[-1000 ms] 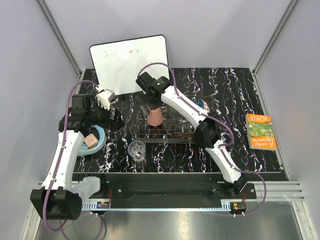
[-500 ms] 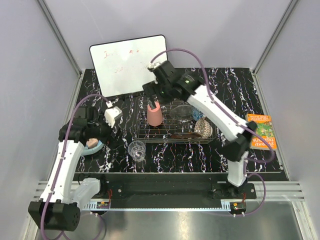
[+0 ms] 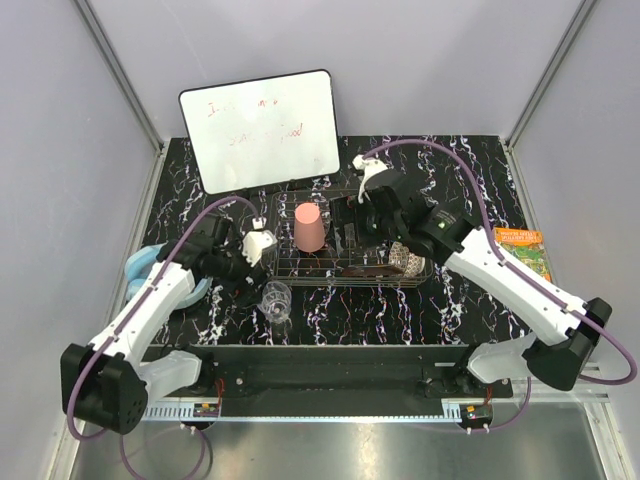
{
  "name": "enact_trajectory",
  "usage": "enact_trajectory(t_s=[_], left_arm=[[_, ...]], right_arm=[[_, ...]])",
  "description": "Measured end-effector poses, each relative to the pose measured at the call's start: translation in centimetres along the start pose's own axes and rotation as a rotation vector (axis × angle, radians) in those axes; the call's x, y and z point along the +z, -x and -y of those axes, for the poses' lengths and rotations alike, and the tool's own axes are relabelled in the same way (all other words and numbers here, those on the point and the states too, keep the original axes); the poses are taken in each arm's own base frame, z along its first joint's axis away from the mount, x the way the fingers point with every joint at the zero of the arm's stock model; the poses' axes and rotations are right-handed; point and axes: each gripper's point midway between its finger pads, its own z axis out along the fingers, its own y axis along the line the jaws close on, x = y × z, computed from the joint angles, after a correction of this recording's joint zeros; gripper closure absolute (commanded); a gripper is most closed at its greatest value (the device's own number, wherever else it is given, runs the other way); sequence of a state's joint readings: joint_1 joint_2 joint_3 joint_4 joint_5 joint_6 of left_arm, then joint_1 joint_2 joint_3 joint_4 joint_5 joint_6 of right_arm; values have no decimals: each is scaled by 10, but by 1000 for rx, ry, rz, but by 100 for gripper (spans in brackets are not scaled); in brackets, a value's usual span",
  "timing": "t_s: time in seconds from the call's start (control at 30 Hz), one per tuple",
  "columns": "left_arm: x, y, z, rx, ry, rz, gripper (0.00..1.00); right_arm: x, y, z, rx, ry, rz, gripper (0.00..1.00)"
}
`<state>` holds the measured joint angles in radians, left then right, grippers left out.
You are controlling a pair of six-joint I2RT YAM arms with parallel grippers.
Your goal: Load the mixed dishes into the dish rack
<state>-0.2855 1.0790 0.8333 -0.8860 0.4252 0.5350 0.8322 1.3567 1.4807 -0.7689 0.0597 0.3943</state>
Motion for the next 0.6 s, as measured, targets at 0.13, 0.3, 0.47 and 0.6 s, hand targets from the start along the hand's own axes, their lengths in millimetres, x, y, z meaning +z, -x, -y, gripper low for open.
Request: enact_trajectory(t_s=[0.13,0.3,0.47,0.6], left_arm=[[10,1,-7,-6,4,-15,1],[23,3,-11,-7,-8,-28,9],[36,-4,-11,-13,-25,-56,28],[39,-12,-9,-11,-33,-72,45]], right_arm=[[5,-15,6,25,-13,-23,0],[-1,-11,4,38,1,5,3],[-4,-6,2,46,12,27,6],[-4,-6,2,50,12,28,8]])
